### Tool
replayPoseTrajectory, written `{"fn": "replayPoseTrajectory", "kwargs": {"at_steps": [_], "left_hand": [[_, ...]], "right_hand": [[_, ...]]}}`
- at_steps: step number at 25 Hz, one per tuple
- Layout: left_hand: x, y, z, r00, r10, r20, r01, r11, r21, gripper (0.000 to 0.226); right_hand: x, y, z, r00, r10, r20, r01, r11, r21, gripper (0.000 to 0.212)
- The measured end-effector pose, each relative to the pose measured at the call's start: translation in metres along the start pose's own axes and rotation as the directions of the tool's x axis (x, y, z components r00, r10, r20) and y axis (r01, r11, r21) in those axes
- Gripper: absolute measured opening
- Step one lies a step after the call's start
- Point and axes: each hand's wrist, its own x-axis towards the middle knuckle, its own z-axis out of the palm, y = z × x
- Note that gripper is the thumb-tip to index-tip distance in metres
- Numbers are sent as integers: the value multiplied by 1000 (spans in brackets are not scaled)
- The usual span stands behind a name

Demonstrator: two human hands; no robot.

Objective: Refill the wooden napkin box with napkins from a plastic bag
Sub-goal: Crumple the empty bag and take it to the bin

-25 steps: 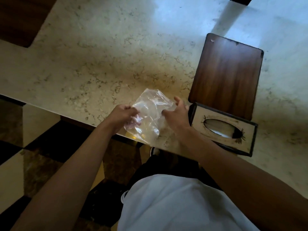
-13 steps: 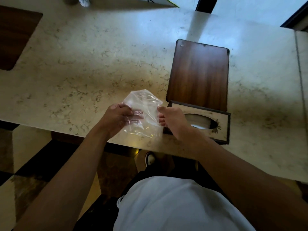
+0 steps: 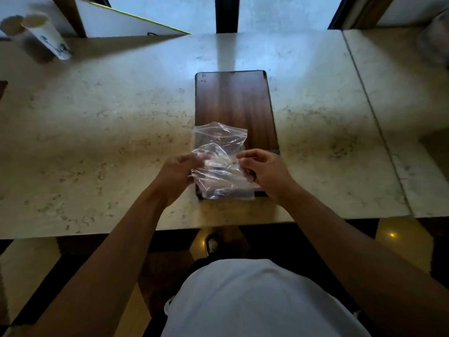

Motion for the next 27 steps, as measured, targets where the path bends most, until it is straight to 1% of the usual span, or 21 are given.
{"fn": "replayPoseTrajectory", "kwargs": {"at_steps": [1, 2, 4, 6, 9, 12, 15, 17, 18, 20, 22, 23, 25, 27], "left_hand": [[2, -1, 9, 999, 29, 31, -31, 997, 67, 21], [5, -1, 17, 997, 37, 74, -44, 995, 92, 21], [11, 0, 37, 987, 21, 160, -39, 993, 112, 22], [18, 3, 58, 972, -9, 235, -21, 992, 123, 18], [25, 6, 87, 952, -38, 304, 4, 994, 113, 18], [27, 9, 110, 953, -33, 302, -18, 986, 167, 19], [29, 11, 135, 956, -2, 293, -69, 970, 233, 20], [30, 11, 151, 952, -6, 307, -74, 966, 249, 20], [30, 10, 159, 948, -8, 318, -77, 965, 252, 20], [30, 7, 176, 945, -9, 327, -74, 968, 239, 21], [31, 3, 196, 954, -40, 298, -22, 979, 202, 23], [32, 2, 205, 961, -73, 268, 24, 983, 183, 28], [33, -3, 226, 964, -134, 229, 96, 981, 170, 38], [35, -9, 241, 955, -185, 230, 145, 973, 180, 37]], "right_hand": [[-2, 2, -11, 999, -11, -31, 12, 1000, 11, 12], [-5, 4, -21, 998, -16, -62, 17, 1000, 24, 13], [-12, 7, -43, 991, -20, -134, 29, 997, 67, 17], [-21, 10, -64, 978, -15, -208, 40, 993, 113, 19], [-33, 15, -93, 963, -36, -267, 81, 984, 157, 18], [-44, 20, -114, 953, -39, -300, 99, 977, 188, 14], [-56, 23, -136, 944, 23, -331, 24, 990, 137, 13], [-66, 25, -149, 942, 65, -330, -21, 991, 134, 13], [-71, 25, -154, 939, 79, -335, -25, 986, 164, 14], [-78, 26, -163, 926, 97, -365, 9, 960, 279, 18], [-84, 30, -171, 908, 104, -407, 74, 915, 398, 27], [-87, 33, -175, 900, 100, -425, 101, 899, 426, 31], [-92, 41, -185, 888, 86, -451, 140, 884, 445, 37], [-97, 51, -194, 875, 83, -477, 161, 880, 448, 42]]}}
